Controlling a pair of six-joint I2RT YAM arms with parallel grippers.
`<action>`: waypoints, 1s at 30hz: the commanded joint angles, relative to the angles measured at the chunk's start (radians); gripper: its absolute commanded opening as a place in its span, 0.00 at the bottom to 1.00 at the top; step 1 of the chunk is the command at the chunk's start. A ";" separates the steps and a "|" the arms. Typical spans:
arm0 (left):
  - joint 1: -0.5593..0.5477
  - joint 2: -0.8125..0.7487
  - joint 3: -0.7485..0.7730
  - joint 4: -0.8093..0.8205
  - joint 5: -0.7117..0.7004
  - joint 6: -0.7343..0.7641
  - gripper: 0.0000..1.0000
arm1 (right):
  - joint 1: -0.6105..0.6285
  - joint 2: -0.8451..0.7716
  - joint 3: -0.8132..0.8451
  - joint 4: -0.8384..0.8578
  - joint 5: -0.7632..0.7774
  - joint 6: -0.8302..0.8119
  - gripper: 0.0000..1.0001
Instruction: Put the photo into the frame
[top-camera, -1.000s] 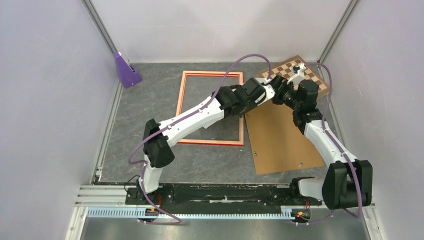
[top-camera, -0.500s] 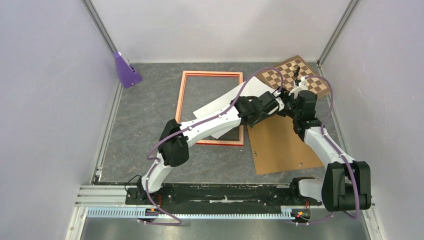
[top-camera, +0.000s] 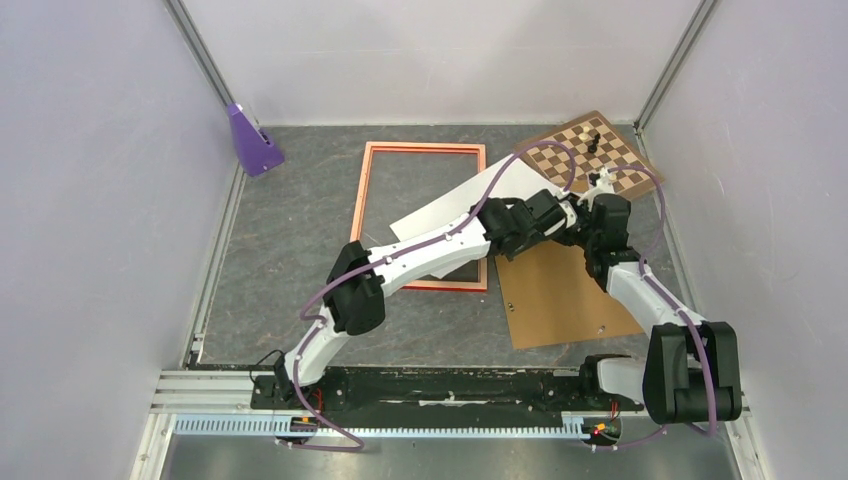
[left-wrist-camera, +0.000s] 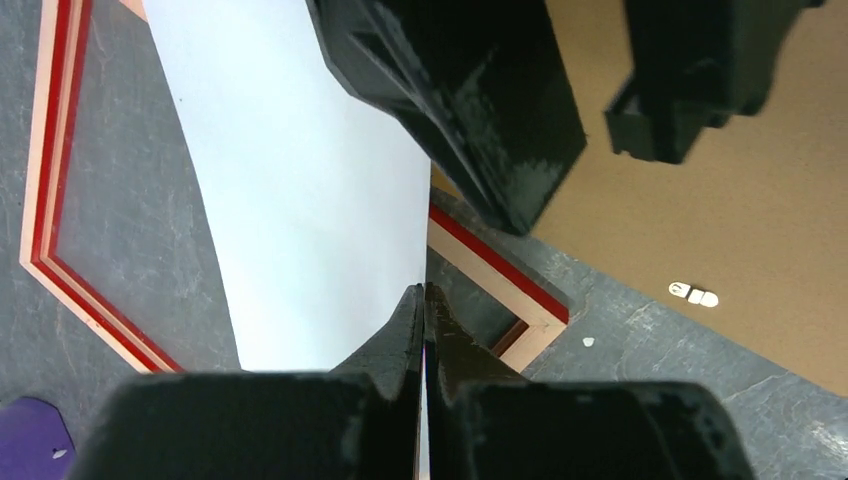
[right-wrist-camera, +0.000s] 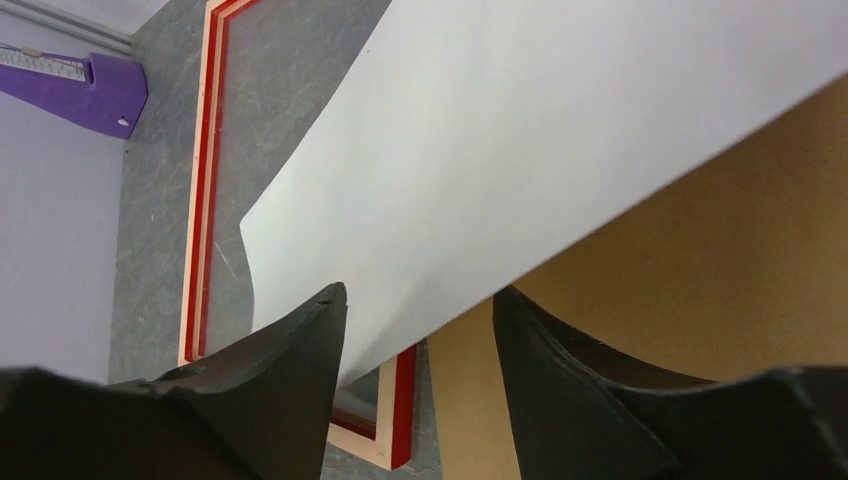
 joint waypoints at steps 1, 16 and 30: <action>-0.031 0.013 0.045 0.010 -0.009 -0.059 0.02 | -0.011 -0.014 -0.032 0.076 0.016 0.002 0.55; -0.073 0.045 0.046 -0.004 0.011 -0.071 0.28 | -0.064 -0.026 -0.071 0.156 -0.007 0.054 0.34; -0.085 0.037 0.020 -0.009 0.078 -0.086 0.55 | -0.075 0.003 -0.072 0.177 0.018 -0.005 0.17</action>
